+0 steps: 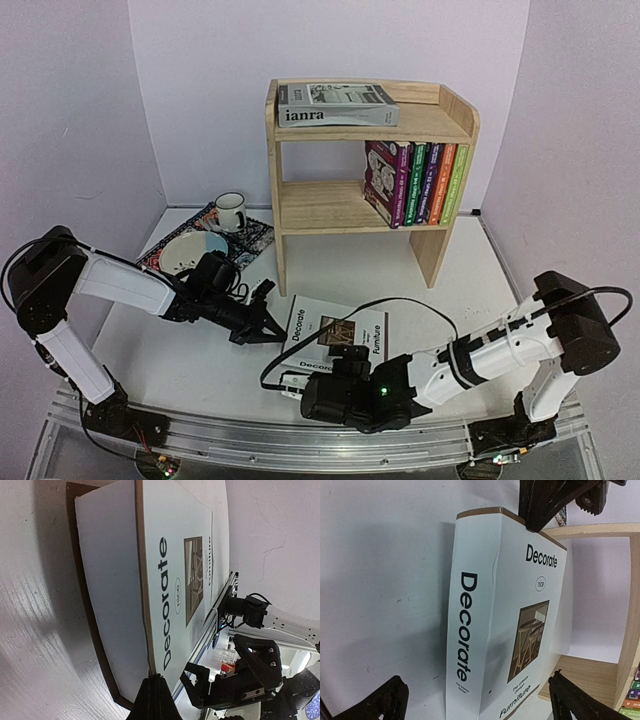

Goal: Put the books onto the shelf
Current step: Pick up the book from the center of the board.

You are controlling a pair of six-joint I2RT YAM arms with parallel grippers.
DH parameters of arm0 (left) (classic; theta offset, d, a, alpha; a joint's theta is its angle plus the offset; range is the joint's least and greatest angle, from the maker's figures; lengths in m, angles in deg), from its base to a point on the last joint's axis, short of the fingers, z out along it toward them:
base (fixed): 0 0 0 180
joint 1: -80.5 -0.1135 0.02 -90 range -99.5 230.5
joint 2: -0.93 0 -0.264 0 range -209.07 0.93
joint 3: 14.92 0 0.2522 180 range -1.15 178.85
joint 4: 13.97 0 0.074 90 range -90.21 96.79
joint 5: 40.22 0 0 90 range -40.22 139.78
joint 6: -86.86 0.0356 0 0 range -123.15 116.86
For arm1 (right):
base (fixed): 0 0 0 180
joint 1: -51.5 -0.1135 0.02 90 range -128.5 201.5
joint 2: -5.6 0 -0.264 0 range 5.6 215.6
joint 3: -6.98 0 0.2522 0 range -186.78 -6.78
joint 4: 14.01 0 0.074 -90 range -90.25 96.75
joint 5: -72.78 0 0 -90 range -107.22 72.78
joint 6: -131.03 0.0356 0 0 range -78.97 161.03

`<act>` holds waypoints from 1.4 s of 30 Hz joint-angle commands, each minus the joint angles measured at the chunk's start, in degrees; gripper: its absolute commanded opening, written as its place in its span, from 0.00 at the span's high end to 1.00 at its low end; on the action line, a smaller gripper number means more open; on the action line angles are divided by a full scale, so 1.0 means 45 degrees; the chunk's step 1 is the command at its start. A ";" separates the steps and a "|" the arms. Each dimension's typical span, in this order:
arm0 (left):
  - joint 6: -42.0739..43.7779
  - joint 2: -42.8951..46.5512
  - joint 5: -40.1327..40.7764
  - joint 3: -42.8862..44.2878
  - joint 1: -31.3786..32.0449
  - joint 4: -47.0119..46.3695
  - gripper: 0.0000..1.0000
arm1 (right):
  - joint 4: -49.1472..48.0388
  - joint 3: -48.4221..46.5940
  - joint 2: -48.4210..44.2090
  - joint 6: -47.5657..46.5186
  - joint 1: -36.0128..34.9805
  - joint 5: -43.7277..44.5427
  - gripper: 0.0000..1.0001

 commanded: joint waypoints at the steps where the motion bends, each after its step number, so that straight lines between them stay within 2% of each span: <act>1: 0.0021 0.0055 -0.0371 0.0471 0.0038 -0.0212 1.00 | -0.1000 -0.0302 0.0464 -0.0309 0.0006 0.1882 0.02; 18: -0.0020 0.0076 -0.0421 0.0497 0.0043 -0.0212 1.00 | -0.2686 -0.0002 0.2295 -0.0860 0.0006 0.3184 0.02; 33: -0.0084 0.0209 -0.0393 0.0442 0.0044 -0.0207 1.00 | -0.4545 0.0660 0.3106 -0.1718 0.0316 0.4272 0.02; 34: -0.0083 0.0223 -0.0388 0.0430 0.0040 -0.0207 1.00 | -0.4621 0.0671 0.3114 -0.1787 0.0384 0.4242 0.03; 42: -0.0103 0.0231 -0.0368 0.0421 0.0042 -0.0207 1.00 | -0.5163 0.0608 0.3110 -0.2436 0.0630 0.4188 0.33</act>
